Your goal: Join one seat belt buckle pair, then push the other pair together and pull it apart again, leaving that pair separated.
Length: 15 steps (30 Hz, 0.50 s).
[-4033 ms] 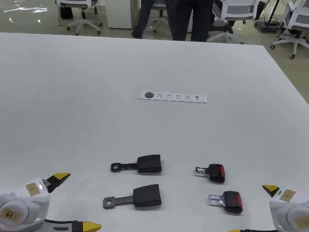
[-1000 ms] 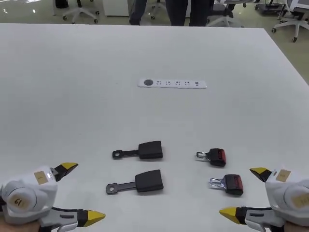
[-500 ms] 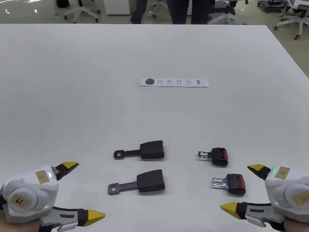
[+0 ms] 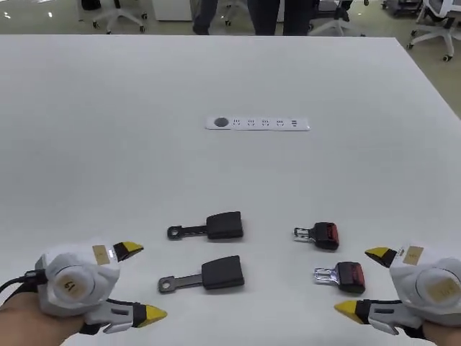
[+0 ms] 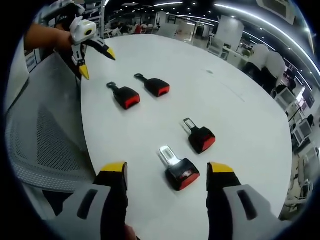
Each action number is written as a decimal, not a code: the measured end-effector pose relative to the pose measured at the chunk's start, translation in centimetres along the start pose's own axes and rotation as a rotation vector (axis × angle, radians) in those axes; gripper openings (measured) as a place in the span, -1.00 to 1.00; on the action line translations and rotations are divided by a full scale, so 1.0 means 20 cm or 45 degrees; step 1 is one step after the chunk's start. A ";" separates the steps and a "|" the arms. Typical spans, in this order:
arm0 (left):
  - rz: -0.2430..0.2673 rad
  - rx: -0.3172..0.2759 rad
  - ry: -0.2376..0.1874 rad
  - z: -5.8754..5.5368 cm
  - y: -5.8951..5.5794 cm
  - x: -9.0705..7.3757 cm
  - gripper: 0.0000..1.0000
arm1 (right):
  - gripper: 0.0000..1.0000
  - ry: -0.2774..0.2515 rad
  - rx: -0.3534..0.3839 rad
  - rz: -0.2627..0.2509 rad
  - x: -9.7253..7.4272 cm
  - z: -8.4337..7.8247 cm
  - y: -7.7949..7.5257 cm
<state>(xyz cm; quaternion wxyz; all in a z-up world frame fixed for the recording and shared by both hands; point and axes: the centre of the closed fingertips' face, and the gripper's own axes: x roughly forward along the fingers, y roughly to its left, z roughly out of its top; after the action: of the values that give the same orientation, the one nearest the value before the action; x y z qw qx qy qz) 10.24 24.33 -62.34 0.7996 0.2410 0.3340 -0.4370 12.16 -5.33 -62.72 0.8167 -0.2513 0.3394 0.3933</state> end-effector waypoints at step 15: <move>-0.071 0.036 0.044 0.10 -0.02 0.24 0.04 | -0.04 0.025 -0.157 0.097 0.08 -0.02 -0.08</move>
<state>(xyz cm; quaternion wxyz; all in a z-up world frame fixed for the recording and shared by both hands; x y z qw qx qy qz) 12.34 20.26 -64.63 0.7778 0.2502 0.3481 -0.4596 14.02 -5.71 -64.04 0.7808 -0.2917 0.3318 0.4418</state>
